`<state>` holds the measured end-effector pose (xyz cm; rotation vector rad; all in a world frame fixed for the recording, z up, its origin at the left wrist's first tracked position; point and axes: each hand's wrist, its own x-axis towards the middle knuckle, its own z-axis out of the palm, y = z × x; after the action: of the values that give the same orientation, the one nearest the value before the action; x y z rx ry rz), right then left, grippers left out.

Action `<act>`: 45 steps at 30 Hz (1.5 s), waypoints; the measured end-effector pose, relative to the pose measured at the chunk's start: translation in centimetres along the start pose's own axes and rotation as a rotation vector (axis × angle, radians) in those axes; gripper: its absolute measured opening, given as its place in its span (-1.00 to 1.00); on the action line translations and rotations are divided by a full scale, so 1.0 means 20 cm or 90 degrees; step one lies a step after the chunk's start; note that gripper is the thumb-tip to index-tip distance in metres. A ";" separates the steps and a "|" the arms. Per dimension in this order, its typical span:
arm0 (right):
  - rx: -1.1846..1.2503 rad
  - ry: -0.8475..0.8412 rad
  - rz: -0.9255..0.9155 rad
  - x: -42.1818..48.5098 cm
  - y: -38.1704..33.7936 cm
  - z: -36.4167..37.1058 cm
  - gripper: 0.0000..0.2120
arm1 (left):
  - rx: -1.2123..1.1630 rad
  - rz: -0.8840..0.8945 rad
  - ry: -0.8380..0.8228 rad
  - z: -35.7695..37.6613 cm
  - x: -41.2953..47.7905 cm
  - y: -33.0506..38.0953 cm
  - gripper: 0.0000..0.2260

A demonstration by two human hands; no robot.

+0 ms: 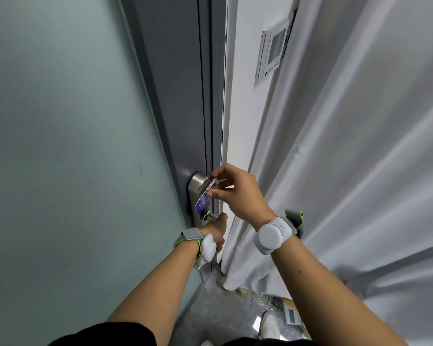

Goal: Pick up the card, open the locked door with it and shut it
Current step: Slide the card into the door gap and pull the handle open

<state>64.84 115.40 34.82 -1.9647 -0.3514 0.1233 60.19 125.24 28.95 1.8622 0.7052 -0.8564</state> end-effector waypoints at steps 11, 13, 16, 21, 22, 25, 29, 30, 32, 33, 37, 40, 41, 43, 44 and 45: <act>0.022 -0.008 0.010 0.01 0.04 0.01 -0.64 | -0.068 -0.083 -0.052 0.01 -0.05 0.05 -0.55; 0.017 -0.012 0.011 0.01 0.05 0.01 -0.65 | -0.059 -0.082 -0.065 0.02 -0.09 0.06 -0.55; 0.006 -0.016 0.011 0.00 0.08 0.03 -0.66 | -0.010 -0.063 -0.070 0.02 -0.08 0.05 -0.56; 0.008 -0.016 0.027 -0.02 0.11 0.05 -0.64 | -0.106 -0.076 -0.025 0.01 0.00 0.02 -0.59; 0.012 -0.015 0.030 -0.02 0.11 0.04 -0.64 | -0.088 -0.063 -0.032 0.02 0.02 0.01 -0.61; 0.020 -0.014 0.038 -0.02 0.12 0.05 -0.64 | -0.067 -0.079 -0.086 0.02 -0.06 0.04 -0.51; 0.032 -0.010 0.045 -0.02 0.12 0.05 -0.67 | -0.030 -0.076 -0.095 0.02 -0.05 0.04 -0.47; 0.031 -0.010 0.046 -0.02 0.12 0.05 -0.67 | -0.030 -0.079 -0.098 0.02 -0.04 0.04 -0.48; 0.036 -0.010 0.047 -0.02 0.12 0.05 -0.68 | -0.060 -0.091 -0.105 0.02 -0.03 0.05 -0.49; 0.039 -0.009 0.048 -0.02 0.12 0.05 -0.68 | -0.060 -0.090 -0.100 0.02 -0.05 0.05 -0.48; 0.051 0.000 0.057 -0.03 0.12 0.06 -0.70 | -0.087 -0.086 -0.077 0.02 -0.04 0.05 -0.48; 0.067 0.001 0.060 -0.03 0.12 0.06 -0.70 | -0.158 -0.062 -0.044 0.05 -0.01 0.02 -0.47; 0.069 -0.002 0.058 -0.03 0.12 0.06 -0.69 | -0.163 -0.043 -0.027 0.06 -0.01 0.01 -0.47; 0.063 -0.008 0.055 -0.03 0.11 0.06 -0.70 | -0.175 -0.005 0.017 0.06 0.01 -0.02 -0.51; 0.058 -0.015 0.056 -0.02 0.12 0.06 -0.70 | -0.196 0.009 0.036 0.07 0.01 -0.03 -0.54; 0.057 -0.020 0.058 -0.02 0.12 0.06 -0.69 | -0.205 0.030 0.056 0.08 0.00 -0.04 -0.58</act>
<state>64.61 115.52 32.13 -1.8923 -0.2719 0.2245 59.12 124.21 28.01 1.6262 0.7993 -0.5937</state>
